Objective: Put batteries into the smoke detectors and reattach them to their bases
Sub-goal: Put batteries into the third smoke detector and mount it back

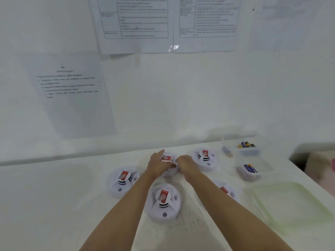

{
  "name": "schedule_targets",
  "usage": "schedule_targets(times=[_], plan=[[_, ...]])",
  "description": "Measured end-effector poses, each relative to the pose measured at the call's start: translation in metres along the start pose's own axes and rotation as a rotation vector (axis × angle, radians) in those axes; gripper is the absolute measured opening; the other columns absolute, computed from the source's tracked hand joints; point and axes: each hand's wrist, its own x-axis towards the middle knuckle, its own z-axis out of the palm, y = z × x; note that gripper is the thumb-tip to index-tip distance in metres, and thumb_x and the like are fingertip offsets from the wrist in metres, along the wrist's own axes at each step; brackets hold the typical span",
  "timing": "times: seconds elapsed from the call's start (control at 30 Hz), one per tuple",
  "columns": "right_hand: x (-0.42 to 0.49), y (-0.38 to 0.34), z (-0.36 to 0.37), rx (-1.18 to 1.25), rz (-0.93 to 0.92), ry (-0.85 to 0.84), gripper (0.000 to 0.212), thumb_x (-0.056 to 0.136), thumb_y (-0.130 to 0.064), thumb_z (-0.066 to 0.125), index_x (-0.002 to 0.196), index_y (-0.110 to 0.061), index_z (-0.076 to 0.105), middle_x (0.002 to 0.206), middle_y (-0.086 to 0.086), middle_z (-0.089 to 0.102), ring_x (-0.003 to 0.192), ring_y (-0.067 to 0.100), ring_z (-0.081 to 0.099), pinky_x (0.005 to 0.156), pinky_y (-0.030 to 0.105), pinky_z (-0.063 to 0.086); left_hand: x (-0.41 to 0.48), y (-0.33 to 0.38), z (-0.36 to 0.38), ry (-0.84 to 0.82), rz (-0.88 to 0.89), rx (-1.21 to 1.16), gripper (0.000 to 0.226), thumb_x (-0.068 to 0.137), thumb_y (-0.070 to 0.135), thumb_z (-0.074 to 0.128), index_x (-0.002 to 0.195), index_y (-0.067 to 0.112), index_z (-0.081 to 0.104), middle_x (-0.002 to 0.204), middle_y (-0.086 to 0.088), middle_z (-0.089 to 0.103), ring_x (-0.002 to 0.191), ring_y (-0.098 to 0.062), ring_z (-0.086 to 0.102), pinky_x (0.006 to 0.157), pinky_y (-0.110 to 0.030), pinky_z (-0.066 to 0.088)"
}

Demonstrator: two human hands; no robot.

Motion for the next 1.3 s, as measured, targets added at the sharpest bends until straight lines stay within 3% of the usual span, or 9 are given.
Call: schedule_targets(times=[0.1, 0.23, 0.33, 0.4, 0.57, 0.93, 1.03, 1.13, 1.3], plan=[[0.009, 0.004, 0.009, -0.082, -0.027, 0.018, 0.035, 0.095, -0.005, 0.036, 0.063, -0.019, 0.033, 0.07, -0.003, 0.036, 0.079, 0.017, 0.046, 0.075, 0.03, 0.043, 0.031, -0.022, 0.012, 0.034, 0.024, 0.144, 0.118, 0.035, 0.064, 0.074, 0.139, 0.017, 0.044, 0.14, -0.007, 0.045, 0.124, -0.022, 0.049, 0.107, -0.033, 0.039], [0.017, 0.005, 0.01, -0.033, -0.03, 0.067, 0.04, 0.097, -0.011, 0.039, 0.059, -0.014, 0.03, 0.064, -0.001, 0.032, 0.058, 0.01, 0.033, 0.053, 0.018, 0.028, 0.053, -0.038, 0.016, 0.039, 0.043, 0.169, 0.101, 0.032, 0.069, 0.072, 0.119, 0.019, 0.059, 0.117, -0.01, 0.061, 0.107, -0.022, 0.061, 0.095, -0.035, 0.05], [0.018, 0.005, 0.006, 0.013, -0.032, -0.007, 0.025, 0.097, -0.009, 0.037, 0.073, -0.013, 0.044, 0.07, -0.003, 0.039, 0.068, 0.014, 0.043, 0.071, 0.024, 0.04, 0.023, -0.018, 0.004, 0.062, 0.093, 0.086, 0.108, 0.032, 0.063, 0.072, 0.128, 0.018, 0.054, 0.124, -0.004, 0.055, 0.114, -0.022, 0.057, 0.098, -0.035, 0.048], [0.019, 0.003, 0.0, 0.18, -0.038, -0.018, 0.016, 0.094, -0.006, 0.035, 0.095, -0.012, 0.05, 0.078, -0.003, 0.048, 0.072, 0.013, 0.047, 0.069, 0.023, 0.043, -0.004, 0.006, -0.003, 0.082, 0.128, 0.018, 0.109, 0.038, 0.054, 0.077, 0.135, 0.014, 0.048, 0.127, -0.005, 0.053, 0.112, -0.02, 0.056, 0.094, -0.029, 0.046], [0.012, -0.012, -0.019, 0.355, -0.138, 0.039, 0.04, 0.09, 0.001, 0.036, 0.121, -0.01, 0.058, 0.124, 0.007, 0.057, 0.1, 0.021, 0.051, 0.08, 0.027, 0.044, -0.01, 0.033, -0.007, 0.11, 0.216, -0.063, 0.071, 0.069, 0.029, 0.082, 0.131, 0.013, 0.051, 0.122, -0.003, 0.057, 0.1, -0.017, 0.056, 0.078, -0.022, 0.041], [-0.017, -0.043, -0.11, 0.609, -0.348, -0.012, 0.027, 0.09, -0.003, 0.051, 0.116, -0.004, 0.06, 0.104, 0.011, 0.061, 0.077, 0.017, 0.059, 0.066, 0.023, 0.051, -0.029, 0.114, 0.03, -0.164, 0.158, -0.621, 0.042, 0.081, 0.043, 0.059, 0.113, 0.017, 0.059, 0.111, -0.006, 0.059, 0.095, -0.017, 0.057, 0.073, -0.03, 0.048], [-0.013, -0.038, -0.144, 0.55, -0.404, -0.062, 0.033, 0.087, -0.004, 0.058, 0.119, -0.002, 0.058, 0.095, 0.007, 0.063, 0.078, 0.017, 0.059, 0.072, 0.025, 0.052, -0.034, 0.135, 0.055, -0.205, 0.071, -0.816, 0.031, 0.088, 0.038, 0.051, 0.109, 0.017, 0.057, 0.105, -0.009, 0.054, 0.092, -0.024, 0.054, 0.074, -0.036, 0.048], [-0.007, -0.025, -0.177, 0.294, -0.494, -0.054, 0.042, 0.081, -0.007, 0.065, 0.122, -0.01, 0.059, 0.117, 0.005, 0.062, 0.101, 0.022, 0.061, 0.085, 0.03, 0.051, -0.036, 0.152, 0.087, -0.31, 0.028, -1.032, 0.044, 0.085, 0.044, 0.047, 0.119, 0.017, 0.057, 0.113, -0.013, 0.056, 0.1, -0.031, 0.054, 0.079, -0.042, 0.049], [-0.002, -0.007, -0.23, -0.004, -0.633, -0.088, 0.059, 0.075, -0.009, 0.074, 0.129, -0.016, 0.052, 0.111, -0.002, 0.051, 0.084, 0.004, 0.054, 0.067, 0.013, 0.047, -0.034, 0.169, 0.143, -0.398, 0.053, -1.158, 0.054, 0.086, 0.057, 0.037, 0.112, 0.018, 0.062, 0.117, -0.014, 0.061, 0.107, -0.035, 0.054, 0.098, -0.053, 0.038]])
